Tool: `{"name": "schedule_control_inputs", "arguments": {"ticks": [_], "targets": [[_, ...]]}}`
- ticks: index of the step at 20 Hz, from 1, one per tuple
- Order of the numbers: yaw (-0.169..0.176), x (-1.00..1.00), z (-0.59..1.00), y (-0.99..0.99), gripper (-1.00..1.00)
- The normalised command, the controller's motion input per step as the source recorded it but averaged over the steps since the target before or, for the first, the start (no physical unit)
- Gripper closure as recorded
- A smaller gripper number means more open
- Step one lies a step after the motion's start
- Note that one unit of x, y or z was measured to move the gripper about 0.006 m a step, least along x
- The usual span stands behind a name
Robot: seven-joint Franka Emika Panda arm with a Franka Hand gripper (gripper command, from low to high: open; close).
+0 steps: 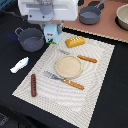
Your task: Interact with the objects in diverse but meaningful ways.
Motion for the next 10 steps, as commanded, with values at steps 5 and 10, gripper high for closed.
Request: {"name": "schedule_control_inputs", "arguments": {"ticks": [5, 10], "targets": [[0.061, 0.05, -0.24, -0.21, 1.0], [0.234, 0.0, -0.26, -0.24, 1.0]]}}
